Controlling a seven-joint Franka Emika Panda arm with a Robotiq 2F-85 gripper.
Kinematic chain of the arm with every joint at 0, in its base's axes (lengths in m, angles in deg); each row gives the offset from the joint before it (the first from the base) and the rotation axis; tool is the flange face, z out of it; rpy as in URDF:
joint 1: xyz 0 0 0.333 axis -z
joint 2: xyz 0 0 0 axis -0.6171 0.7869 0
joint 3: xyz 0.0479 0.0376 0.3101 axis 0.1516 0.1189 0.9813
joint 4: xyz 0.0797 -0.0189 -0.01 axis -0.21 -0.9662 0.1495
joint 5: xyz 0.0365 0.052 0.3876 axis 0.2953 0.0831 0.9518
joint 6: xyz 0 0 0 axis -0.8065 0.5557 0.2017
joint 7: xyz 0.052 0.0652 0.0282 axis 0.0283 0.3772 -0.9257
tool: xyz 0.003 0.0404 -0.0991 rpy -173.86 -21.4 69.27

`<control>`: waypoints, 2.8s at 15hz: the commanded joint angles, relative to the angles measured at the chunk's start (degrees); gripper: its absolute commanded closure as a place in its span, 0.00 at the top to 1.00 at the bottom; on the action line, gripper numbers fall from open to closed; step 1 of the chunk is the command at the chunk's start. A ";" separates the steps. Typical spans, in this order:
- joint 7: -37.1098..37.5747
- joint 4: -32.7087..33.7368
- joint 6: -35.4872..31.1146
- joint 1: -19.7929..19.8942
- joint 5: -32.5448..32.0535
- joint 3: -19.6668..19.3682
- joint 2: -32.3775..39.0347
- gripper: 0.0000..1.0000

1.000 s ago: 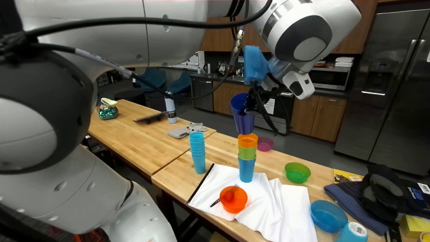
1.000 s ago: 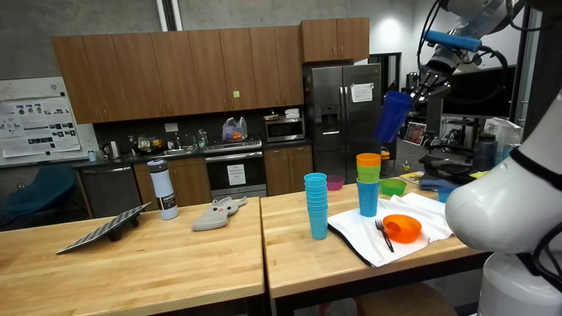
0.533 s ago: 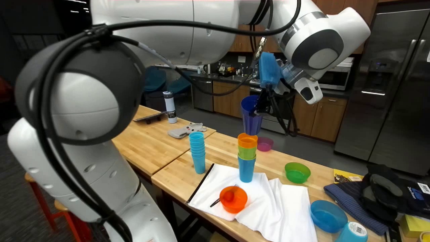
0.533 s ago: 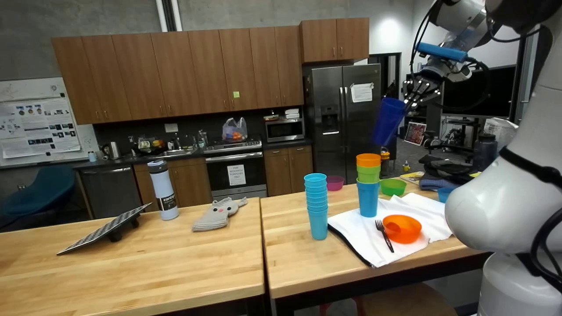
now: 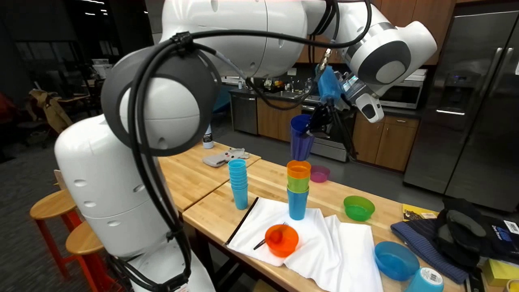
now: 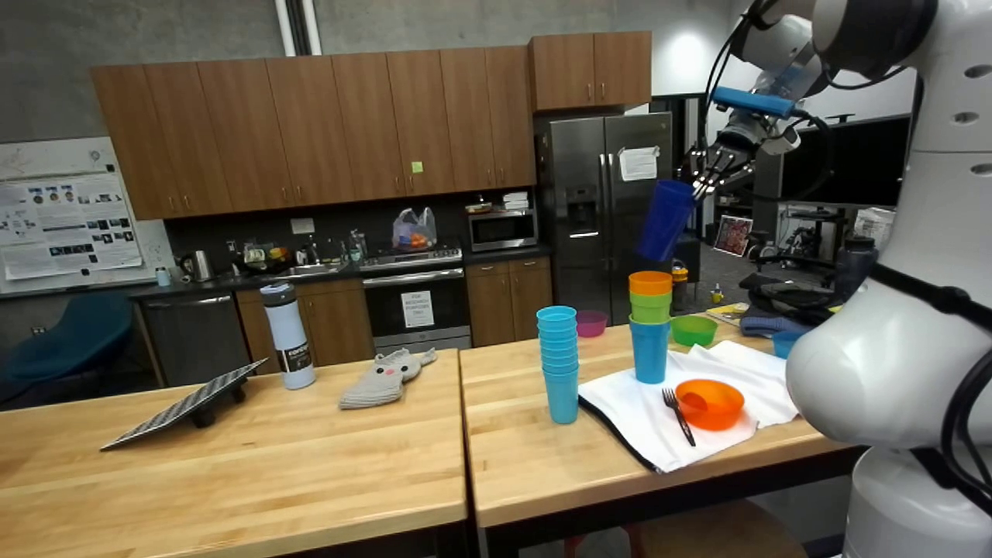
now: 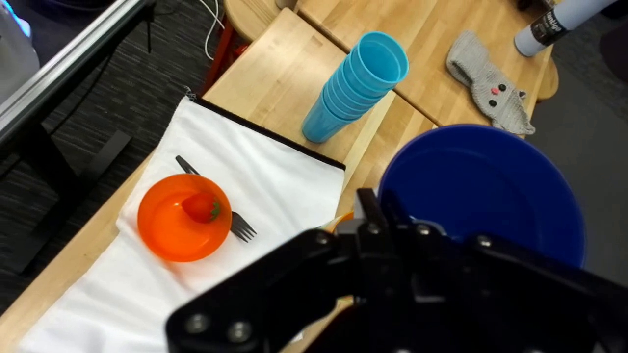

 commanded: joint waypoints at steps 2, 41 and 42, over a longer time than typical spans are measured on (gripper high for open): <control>2.65 5.54 3.49 -0.38 -0.27 0.66 4.07 0.01; 5.45 9.86 4.47 -2.63 -7.07 2.44 10.94 0.30; 5.45 9.86 4.48 -2.63 -7.07 2.44 10.94 0.30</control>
